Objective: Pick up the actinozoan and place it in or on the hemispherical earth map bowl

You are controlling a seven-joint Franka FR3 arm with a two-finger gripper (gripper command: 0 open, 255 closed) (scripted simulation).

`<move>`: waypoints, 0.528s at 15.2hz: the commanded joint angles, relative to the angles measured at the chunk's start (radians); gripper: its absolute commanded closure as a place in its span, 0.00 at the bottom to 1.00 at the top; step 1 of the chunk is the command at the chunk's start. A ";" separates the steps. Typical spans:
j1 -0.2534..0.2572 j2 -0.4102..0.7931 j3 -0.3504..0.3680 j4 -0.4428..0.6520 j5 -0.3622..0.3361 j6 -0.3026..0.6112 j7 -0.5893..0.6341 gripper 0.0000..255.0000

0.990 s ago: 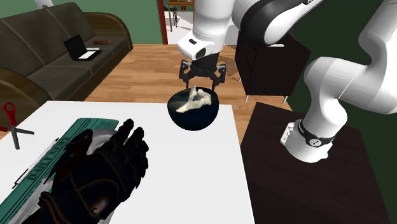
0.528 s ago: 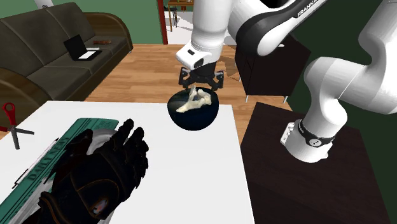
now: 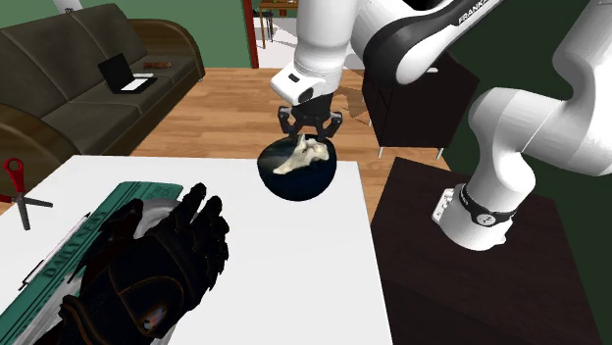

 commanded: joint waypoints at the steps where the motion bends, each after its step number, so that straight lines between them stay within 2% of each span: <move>1: 0.002 0.005 -0.001 -0.005 0.001 0.003 0.000 1.00; 8: 0.000 -0.005 0.005 0.000 0.001 -0.012 -0.001 1.00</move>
